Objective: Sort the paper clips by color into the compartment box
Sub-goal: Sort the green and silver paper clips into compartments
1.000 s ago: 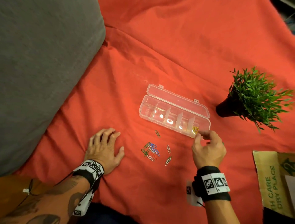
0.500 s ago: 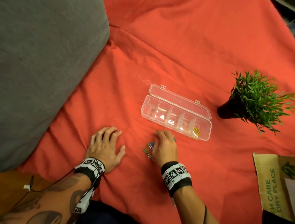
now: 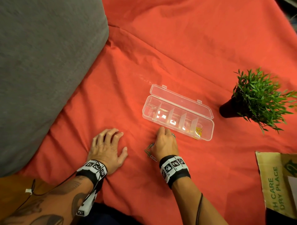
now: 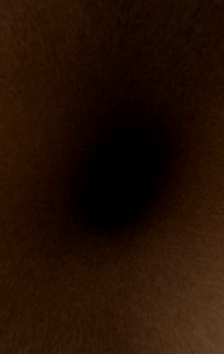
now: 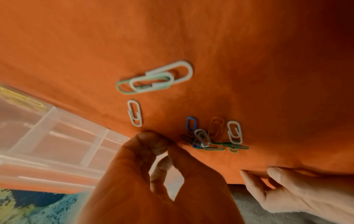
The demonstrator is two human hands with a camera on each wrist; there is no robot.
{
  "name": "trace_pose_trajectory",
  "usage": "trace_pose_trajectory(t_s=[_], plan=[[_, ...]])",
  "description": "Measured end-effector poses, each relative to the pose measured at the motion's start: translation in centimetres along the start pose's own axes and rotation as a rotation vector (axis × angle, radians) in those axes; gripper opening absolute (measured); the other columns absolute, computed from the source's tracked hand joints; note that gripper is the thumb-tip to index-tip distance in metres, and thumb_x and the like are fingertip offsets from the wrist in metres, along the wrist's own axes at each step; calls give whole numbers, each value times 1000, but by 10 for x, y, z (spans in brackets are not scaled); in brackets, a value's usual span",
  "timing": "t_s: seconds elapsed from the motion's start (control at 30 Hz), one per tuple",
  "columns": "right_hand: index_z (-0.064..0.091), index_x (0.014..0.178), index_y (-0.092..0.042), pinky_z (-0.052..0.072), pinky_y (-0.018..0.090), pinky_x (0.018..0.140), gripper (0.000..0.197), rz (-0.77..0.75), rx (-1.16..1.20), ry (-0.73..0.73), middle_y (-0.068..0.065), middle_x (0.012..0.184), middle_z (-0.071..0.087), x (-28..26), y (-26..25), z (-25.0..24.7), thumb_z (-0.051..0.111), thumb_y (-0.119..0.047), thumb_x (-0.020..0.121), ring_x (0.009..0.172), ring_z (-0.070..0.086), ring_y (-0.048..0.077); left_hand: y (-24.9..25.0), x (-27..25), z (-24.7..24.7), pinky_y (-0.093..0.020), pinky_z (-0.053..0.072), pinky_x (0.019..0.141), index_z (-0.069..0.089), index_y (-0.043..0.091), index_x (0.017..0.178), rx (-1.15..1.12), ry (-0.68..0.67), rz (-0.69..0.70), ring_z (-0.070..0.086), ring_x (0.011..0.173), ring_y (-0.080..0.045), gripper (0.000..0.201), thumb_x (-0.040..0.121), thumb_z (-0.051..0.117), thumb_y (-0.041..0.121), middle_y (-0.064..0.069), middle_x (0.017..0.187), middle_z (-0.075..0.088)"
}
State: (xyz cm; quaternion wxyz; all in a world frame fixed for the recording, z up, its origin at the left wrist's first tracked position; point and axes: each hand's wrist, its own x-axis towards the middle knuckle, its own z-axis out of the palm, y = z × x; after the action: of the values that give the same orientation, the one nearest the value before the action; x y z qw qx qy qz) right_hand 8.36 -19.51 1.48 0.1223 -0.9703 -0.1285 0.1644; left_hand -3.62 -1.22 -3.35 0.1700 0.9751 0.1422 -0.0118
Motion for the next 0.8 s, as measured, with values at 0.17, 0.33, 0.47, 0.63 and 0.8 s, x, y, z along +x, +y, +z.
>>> trace_pose_trajectory(t_s=[0.17, 0.33, 0.47, 0.63, 0.8], plan=[[35, 88, -13, 39, 39, 71, 26, 15, 49, -50, 15, 101, 57, 0, -6, -9, 53, -2, 73, 91, 56, 40, 0, -1, 0, -52, 37, 104, 54, 25, 132, -4, 8, -1, 45, 132, -30, 62, 79, 52, 58, 1, 141, 52], [38, 85, -13, 36, 36, 65, 14, -7, 42, -45, 13, 94, 57, -6, 2, -6, 48, -6, 78, 86, 57, 38, 0, 0, 0, -52, 38, 104, 54, 25, 132, -9, 1, -2, 45, 133, -30, 62, 79, 53, 58, 1, 141, 52], [58, 86, -12, 48, 37, 64, 11, -94, 151, 109, 6, 86, 61, -13, 4, -23, 56, -10, 75, 77, 60, 31, 0, -1, 0, -52, 38, 104, 54, 25, 132, -6, 10, -3, 45, 133, -30, 62, 80, 52, 58, 1, 141, 52], [60, 81, -13, 44, 28, 66, 11, -129, 281, 595, -1, 77, 59, -6, 31, -79, 65, -4, 76, 69, 55, 16, 0, -1, 1, -51, 38, 105, 56, 24, 131, 7, 18, 1, 45, 132, -29, 62, 79, 52, 58, 1, 140, 53], [66, 82, -19, 44, 28, 68, 9, 59, 167, 505, -5, 81, 63, 9, 71, -87, 66, -10, 80, 74, 61, 19, 2, -1, -1, -52, 39, 103, 57, 24, 130, -4, 29, -4, 47, 131, -30, 62, 78, 53, 57, 0, 139, 54]])
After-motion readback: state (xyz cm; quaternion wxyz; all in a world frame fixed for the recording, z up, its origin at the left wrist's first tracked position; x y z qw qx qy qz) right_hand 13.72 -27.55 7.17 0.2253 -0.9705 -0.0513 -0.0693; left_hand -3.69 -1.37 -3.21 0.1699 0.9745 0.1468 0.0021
